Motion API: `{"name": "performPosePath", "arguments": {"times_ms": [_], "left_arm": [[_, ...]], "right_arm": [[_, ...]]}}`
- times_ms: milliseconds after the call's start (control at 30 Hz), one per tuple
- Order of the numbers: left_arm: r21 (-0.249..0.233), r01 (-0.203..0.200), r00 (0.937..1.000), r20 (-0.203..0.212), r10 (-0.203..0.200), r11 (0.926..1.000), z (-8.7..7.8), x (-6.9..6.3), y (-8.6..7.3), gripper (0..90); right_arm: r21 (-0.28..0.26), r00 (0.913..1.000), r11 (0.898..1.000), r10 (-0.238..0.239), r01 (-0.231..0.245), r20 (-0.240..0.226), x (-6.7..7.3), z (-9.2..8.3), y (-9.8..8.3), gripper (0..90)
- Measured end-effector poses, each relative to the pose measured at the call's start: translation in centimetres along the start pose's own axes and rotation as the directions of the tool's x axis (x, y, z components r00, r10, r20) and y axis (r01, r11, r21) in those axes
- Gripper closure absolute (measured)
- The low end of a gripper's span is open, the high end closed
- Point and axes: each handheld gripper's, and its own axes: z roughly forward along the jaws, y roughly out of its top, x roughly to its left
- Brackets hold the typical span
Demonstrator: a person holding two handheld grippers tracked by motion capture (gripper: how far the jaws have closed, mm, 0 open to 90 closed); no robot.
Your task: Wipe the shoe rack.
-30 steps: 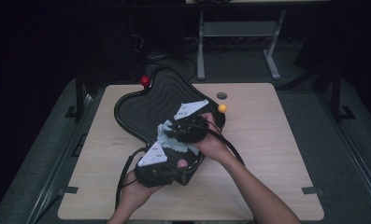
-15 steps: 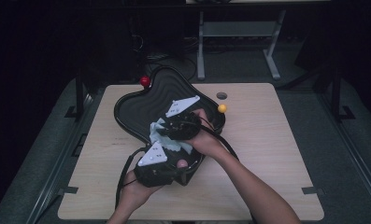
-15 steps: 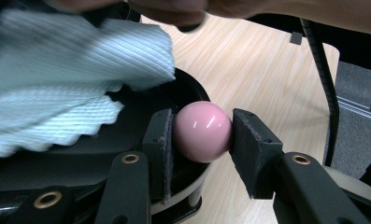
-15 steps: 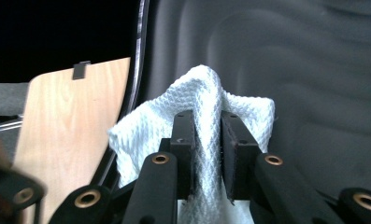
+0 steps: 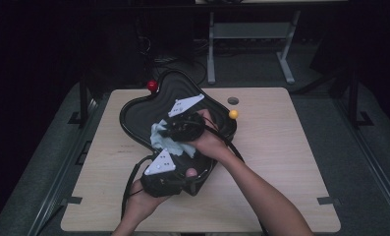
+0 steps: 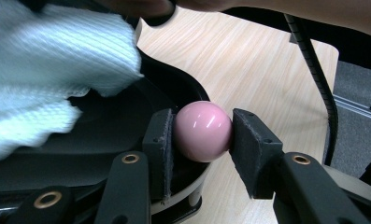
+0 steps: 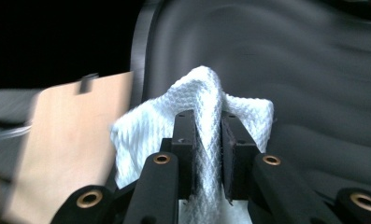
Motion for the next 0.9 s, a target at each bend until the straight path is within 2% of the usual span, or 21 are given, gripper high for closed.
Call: {"name": "performPosePath", "arguments": {"times_ms": [33, 67, 133, 200, 267, 300, 367, 400, 433, 467, 533, 600, 633, 667, 700, 733, 833, 867, 900], "left_arm": [[-0.001, 0.001, 1.0, 0.0, -0.001, 1.0, 0.0, 0.0, 0.0, 60.0], [0.0, -0.002, 1.0, -0.001, 0.002, 1.0, 0.0, 0.0, 0.0, 60.0], [0.0, -0.001, 1.0, 0.0, 0.001, 1.0, 0.0, 0.0, 0.0, 60.0], [-0.001, -0.001, 1.0, 0.003, 0.001, 1.0, 0.0, 0.0, 0.0, 60.0], [0.0, -0.003, 1.0, 0.008, 0.003, 1.0, 0.0, 0.1, 0.0, 60.0], [0.0, -0.003, 0.9999, 0.01, 0.003, 1.0, 0.0, 0.2, 0.0, 60.0], [0.002, -0.006, 1.0, 0.007, 0.006, 1.0, 0.0, 0.1, 0.0, 60.0], [0.005, -0.007, 1.0, 0.003, 0.007, 1.0, -0.1, 0.1, 0.0, 60.0], [0.005, -0.007, 1.0, 0.003, 0.007, 1.0, -0.1, 0.1, 0.0, 60.0], [0.003, -0.006, 1.0, 0.003, 0.006, 1.0, -0.1, 0.1, 0.0, 60.0], [0.003, -0.007, 1.0, 0.001, 0.007, 1.0, -0.1, 0.0, 0.0, 60.0], [0.004, -0.003, 1.0, 0.003, 0.003, 1.0, -0.1, 0.0, 0.0, 60.0], [0.004, -0.004, 1.0, 0.003, 0.004, 1.0, -0.1, 0.0, 0.0, 60.0], [0.004, -0.005, 1.0, 0.007, 0.005, 1.0, -0.1, 0.1, 0.0, 60.0], [0.004, -0.005, 1.0, 0.007, 0.005, 1.0, -0.1, 0.1, 0.0, 60.0], [0.003, -0.007, 1.0, 0.005, 0.007, 1.0, -0.1, 0.1, 0.0, 60.0], [0.004, -0.006, 1.0, 0.004, 0.006, 1.0, -0.1, 0.1, 0.0, 60.0], [0.003, -0.006, 1.0, 0.002, 0.006, 1.0, -0.1, 0.1, 0.0, 60.0], [0.003, -0.006, 1.0, 0.002, 0.006, 1.0, -0.1, 0.1, 0.0, 60.0]], "right_arm": [[0.0, 1.0, 1.0, 0.0, 0.0, 0.0, 0.0, 0.0, 0.0, 78.2], [-0.007, 0.9983, 0.999, 0.039, -0.039, 0.044, -1.0, -0.1, 0.0, 78.3], [-0.009, 0.9982, 0.999, 0.048, -0.047, 0.036, -1.1, -0.1, 0.0, 78.3], [-0.002, 0.9989, 1.0, 0.017, -0.017, 0.043, -0.4, 0.0, 0.2, 77.6], [-0.006, 0.9997, 1.0, -0.014, 0.014, -0.02, 0.6, 0.4, 0.5, 77.5], [-0.002, 0.9981, 0.999, -0.054, 0.054, -0.03, 1.5, 0.8, 1.0, 77.5], [0.004, 0.9975, 0.998, -0.063, 0.064, -0.03, 1.5, 0.9, 1.2, 77.5], [-0.001, 0.9988, 0.999, -0.048, 0.048, 0.007, 0.8, 1.0, 1.6, 77.5], [-0.001, 0.9988, 0.999, -0.048, 0.048, 0.007, 0.8, 1.0, 1.6, 77.5], [-0.008, 0.9997, 1.0, -0.003, 0.003, 0.024, -0.5, 1.0, 1.8, 78.1], [-0.008, 0.9991, 1.0, 0.006, -0.005, 0.042, -0.8, 0.9, 1.9, 78.1], [-0.007, 0.9991, 1.0, 0.011, -0.011, 0.041, -0.8, 1.0, 2.0, 77.9], [-0.006, 0.9997, 1.0, -0.001, 0.001, 0.025, -0.4, 1.1, 2.1, 77.8], [-0.005, 0.999, 0.999, -0.042, 0.042, -0.015, 0.8, 1.5, 2.3, 77.3], [-0.005, 0.999, 0.999, -0.042, 0.042, -0.015, 0.8, 1.5, 2.3, 77.3], [0.006, 0.9967, 0.997, -0.076, 0.076, -0.029, 1.4, 1.7, 2.6, 77.5], [-0.005, 0.9981, 0.998, -0.06, 0.06, -0.015, 0.9, 1.7, 2.7, 77.7], [-0.018, 0.9997, 1.0, -0.017, 0.017, 0.02, -0.3, 1.7, 2.7, 78.2], [-0.018, 0.9997, 1.0, -0.017, 0.017, 0.02, -0.3, 1.7, 2.7, 78.2]]}}
